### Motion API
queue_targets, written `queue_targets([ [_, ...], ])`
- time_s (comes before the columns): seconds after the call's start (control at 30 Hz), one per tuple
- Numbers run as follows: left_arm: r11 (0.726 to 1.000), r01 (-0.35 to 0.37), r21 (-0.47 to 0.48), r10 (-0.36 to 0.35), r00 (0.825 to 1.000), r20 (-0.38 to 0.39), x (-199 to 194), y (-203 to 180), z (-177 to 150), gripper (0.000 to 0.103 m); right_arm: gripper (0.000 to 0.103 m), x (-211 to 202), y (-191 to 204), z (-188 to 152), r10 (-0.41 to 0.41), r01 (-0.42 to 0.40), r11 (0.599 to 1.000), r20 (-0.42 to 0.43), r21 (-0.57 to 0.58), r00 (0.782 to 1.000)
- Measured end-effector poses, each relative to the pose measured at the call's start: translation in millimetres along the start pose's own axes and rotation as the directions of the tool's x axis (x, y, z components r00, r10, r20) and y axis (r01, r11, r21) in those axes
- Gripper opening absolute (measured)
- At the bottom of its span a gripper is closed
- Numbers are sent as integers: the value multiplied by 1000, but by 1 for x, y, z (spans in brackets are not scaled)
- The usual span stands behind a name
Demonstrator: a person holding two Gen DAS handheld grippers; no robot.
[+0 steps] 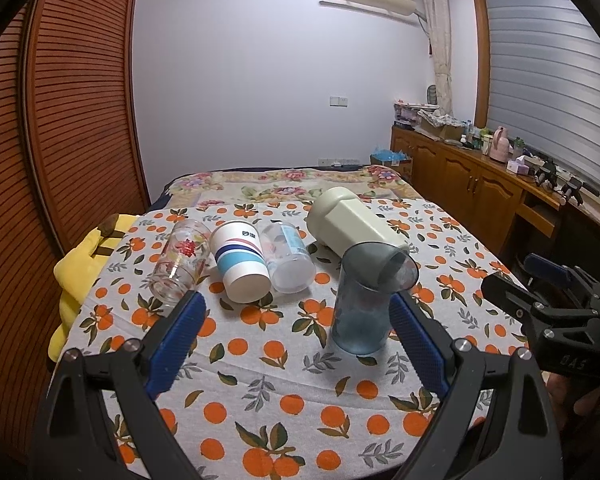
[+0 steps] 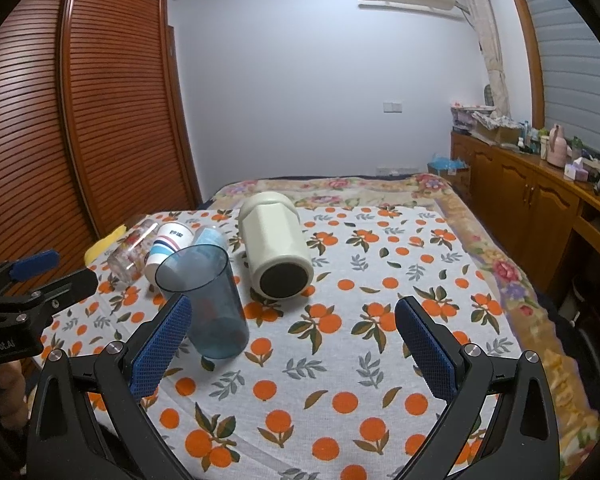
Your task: Flip cup upright
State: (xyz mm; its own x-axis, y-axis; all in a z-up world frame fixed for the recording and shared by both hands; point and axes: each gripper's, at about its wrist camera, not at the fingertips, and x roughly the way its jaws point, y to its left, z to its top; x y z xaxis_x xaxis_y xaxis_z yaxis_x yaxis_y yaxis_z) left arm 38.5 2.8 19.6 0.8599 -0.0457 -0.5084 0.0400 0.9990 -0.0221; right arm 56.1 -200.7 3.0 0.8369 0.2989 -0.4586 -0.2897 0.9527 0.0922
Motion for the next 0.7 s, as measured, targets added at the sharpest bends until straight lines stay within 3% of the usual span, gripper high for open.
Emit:
queue_targets([
  [0.7,1000,2,2,-2,1000,6,-2,0,0,94,103,-1,0,0,-1,1,1000,1,-1,1000],
])
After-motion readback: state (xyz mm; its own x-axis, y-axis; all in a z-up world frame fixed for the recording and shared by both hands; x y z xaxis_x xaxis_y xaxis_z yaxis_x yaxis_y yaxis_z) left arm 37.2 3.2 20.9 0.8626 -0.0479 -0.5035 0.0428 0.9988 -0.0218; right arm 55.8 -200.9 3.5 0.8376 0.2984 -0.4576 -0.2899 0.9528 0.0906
